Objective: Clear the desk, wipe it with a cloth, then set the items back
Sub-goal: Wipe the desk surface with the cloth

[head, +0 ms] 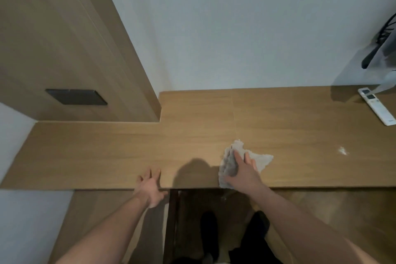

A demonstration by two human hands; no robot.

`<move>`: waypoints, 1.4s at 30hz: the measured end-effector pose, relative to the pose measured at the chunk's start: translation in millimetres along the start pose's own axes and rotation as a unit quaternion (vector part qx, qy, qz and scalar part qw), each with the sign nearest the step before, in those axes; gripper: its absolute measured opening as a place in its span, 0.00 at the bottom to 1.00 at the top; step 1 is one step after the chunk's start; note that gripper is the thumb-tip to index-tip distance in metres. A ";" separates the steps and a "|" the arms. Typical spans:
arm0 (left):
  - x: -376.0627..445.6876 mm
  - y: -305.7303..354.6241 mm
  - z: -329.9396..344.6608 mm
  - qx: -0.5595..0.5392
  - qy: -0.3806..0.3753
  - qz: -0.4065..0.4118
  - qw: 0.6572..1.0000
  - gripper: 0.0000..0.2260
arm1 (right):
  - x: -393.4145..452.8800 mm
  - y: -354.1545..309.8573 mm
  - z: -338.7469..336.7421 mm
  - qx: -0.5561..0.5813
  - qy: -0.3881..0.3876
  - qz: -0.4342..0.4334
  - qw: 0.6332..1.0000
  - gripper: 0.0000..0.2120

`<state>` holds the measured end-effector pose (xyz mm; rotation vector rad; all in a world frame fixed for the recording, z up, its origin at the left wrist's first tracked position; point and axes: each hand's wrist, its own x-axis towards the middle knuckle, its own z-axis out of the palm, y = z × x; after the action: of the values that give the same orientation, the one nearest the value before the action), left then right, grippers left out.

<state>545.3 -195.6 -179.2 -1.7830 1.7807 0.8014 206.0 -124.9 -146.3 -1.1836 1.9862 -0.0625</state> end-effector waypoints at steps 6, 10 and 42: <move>-0.4 5.8 -2.8 0.014 -0.034 -0.010 0.999 0.47 | -17.4 -25.8 60.8 -0.161 -0.015 -0.129 0.978 0.39; 2.2 2.2 -6.5 0.001 -0.034 -0.008 0.999 0.46 | -23.3 13.0 49.3 -0.189 -0.033 -0.228 0.955 0.35; -5.4 18.4 -36.1 0.036 -0.074 0.005 0.997 0.37 | -13.7 45.7 -8.2 -0.145 -0.049 -0.078 0.985 0.37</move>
<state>529.4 -217.7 -148.8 -1.6276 1.7015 0.8390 171.1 -91.7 -151.4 -1.4959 1.8558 0.2086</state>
